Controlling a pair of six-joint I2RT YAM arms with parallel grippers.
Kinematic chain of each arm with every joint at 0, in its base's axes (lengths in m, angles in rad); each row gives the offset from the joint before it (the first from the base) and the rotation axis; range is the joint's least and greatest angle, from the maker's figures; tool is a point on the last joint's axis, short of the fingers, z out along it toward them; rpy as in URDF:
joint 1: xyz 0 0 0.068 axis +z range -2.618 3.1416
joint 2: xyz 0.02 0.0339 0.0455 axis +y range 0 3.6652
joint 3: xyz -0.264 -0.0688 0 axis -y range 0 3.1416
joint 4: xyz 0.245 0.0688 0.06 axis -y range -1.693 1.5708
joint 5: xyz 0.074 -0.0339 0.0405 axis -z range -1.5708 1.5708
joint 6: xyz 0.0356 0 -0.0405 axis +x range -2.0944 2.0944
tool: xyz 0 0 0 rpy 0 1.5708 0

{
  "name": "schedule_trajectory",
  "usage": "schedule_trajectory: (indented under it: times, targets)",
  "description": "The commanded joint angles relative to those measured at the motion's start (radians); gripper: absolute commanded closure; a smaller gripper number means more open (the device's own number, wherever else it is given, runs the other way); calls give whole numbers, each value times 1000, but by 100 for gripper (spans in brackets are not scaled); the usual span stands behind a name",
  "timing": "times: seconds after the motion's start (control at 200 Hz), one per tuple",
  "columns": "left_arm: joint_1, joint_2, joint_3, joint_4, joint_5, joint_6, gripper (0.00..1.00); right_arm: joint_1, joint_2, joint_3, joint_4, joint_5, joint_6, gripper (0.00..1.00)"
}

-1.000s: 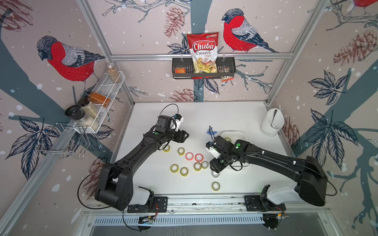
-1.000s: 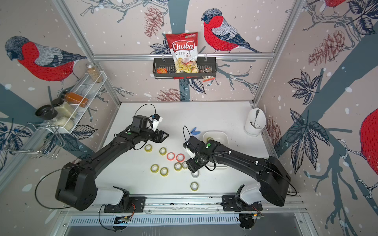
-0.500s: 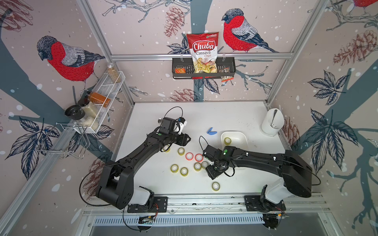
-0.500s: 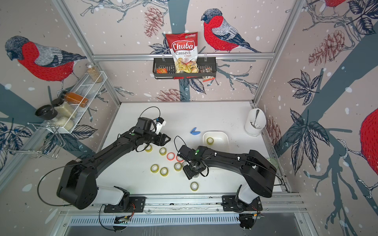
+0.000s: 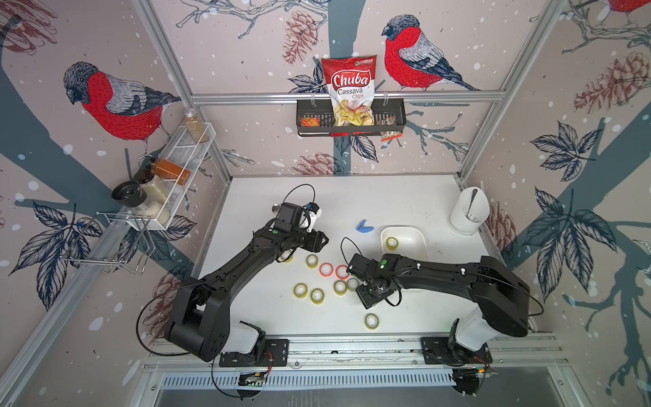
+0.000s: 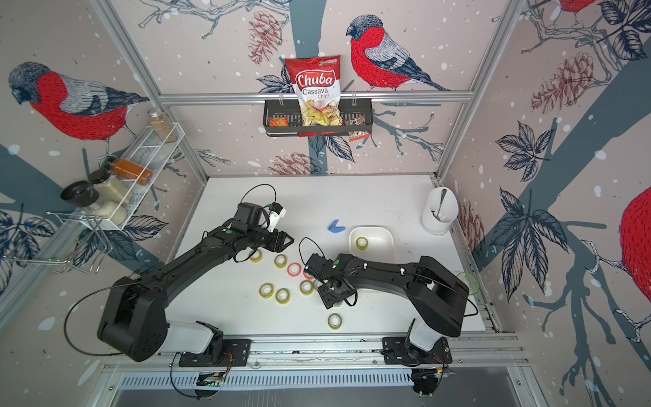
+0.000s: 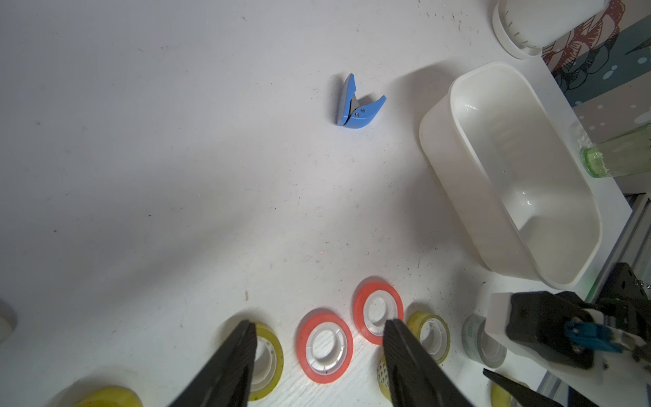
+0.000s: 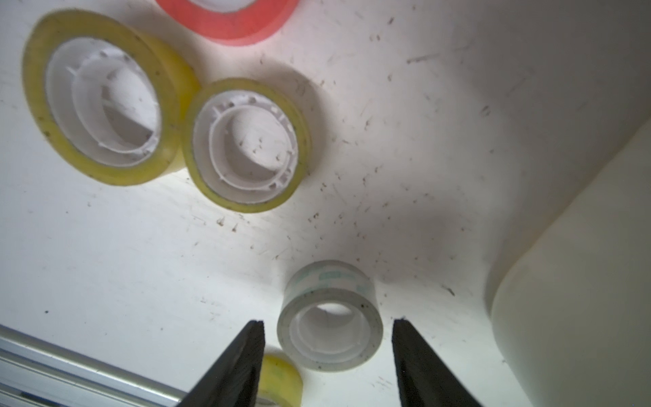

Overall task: Put the transparent tape into the storage box
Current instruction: Pick up the tape from the center of the board, then place the tape in the storage box.

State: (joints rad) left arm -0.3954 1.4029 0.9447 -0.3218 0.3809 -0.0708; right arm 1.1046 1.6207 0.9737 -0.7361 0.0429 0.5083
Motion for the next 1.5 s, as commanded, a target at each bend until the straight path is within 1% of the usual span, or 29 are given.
schedule_trajectory:
  times: [0.0,0.22,0.43,0.635,0.805,0.92,1.066,1.236,1.256,1.366,1.391,1.496]
  targets:
    - [-4,3,3,-3,1,12,38,-10,-4,-17,28,-15,19,38]
    - [-3,11,5,-3,3,11,38,-19,-4,-39,70,-61,12,41]
    - [-4,16,6,-1,7,11,38,-19,3,-35,69,-68,9,49]
    - [-6,21,6,2,26,10,38,-21,-25,32,16,-51,7,52]
    - [-38,25,6,0,30,20,38,-55,-73,96,-14,-52,7,52]
    - [-55,31,10,6,54,19,38,-117,-127,112,-13,-78,9,52]
    - [-71,38,33,7,68,16,38,-247,-222,99,-8,-117,13,54]
    - [-97,60,47,10,78,16,38,-405,-320,65,-26,-123,9,54]
    - [-101,64,76,10,78,16,38,-423,-329,59,-28,-125,8,54]
    - [-140,98,113,6,63,17,38,-519,-363,10,-27,-128,6,54]
    - [-151,111,122,3,61,18,38,-543,-393,-3,-25,-132,3,54]
    - [-193,155,171,-10,56,27,38,-628,-410,-48,-17,-141,-7,54]
